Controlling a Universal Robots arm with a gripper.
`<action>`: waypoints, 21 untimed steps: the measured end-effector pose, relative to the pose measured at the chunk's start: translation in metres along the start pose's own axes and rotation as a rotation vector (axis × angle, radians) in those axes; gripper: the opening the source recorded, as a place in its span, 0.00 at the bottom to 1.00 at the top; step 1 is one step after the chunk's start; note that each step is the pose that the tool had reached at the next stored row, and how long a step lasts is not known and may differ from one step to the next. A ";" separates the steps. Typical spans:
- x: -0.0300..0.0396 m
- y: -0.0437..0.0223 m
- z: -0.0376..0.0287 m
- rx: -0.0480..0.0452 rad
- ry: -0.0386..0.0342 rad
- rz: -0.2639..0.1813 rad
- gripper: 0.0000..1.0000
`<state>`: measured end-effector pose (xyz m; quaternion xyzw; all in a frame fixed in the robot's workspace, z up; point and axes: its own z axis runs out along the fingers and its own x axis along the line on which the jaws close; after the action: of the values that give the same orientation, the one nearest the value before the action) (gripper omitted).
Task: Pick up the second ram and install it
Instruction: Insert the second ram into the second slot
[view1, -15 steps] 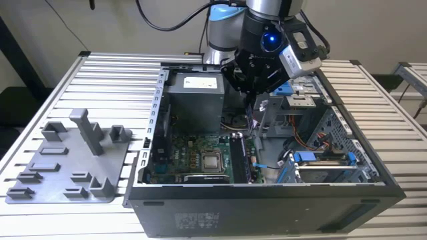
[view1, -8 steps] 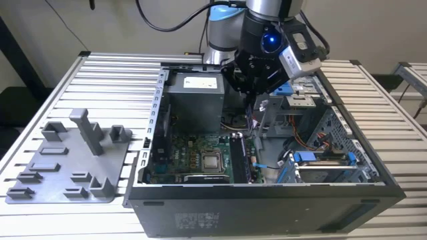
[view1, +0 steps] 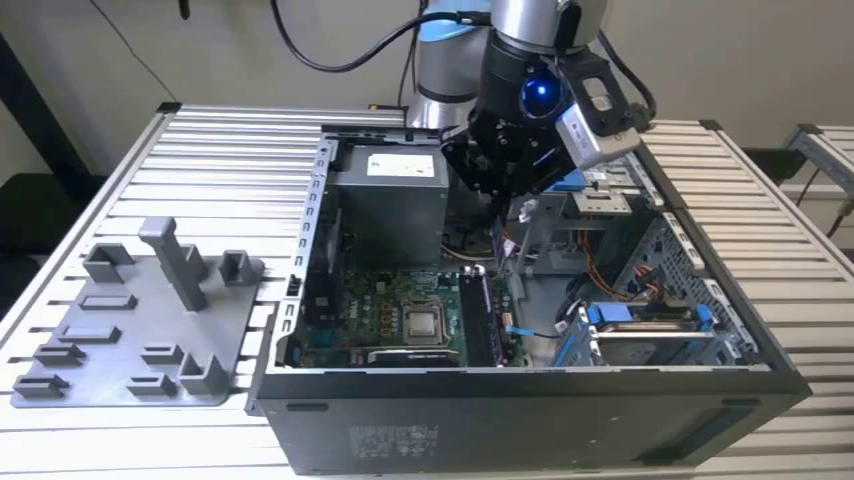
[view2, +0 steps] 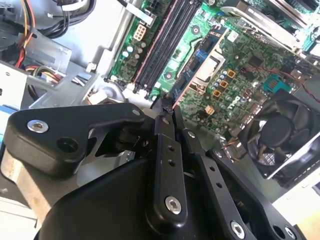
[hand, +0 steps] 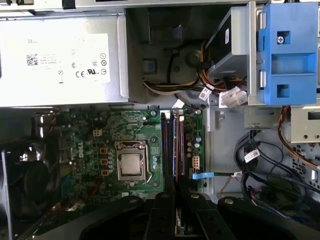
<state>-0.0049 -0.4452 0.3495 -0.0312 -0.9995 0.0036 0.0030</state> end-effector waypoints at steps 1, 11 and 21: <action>-0.0001 -0.0007 0.0008 -0.0001 0.0000 0.000 0.15; -0.0003 -0.0040 0.0052 0.0000 0.0001 0.000 0.15; -0.0003 -0.0039 0.0079 0.0001 0.0001 0.000 0.15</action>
<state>-0.0048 -0.4492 0.3416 -0.0311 -0.9995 0.0036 0.0031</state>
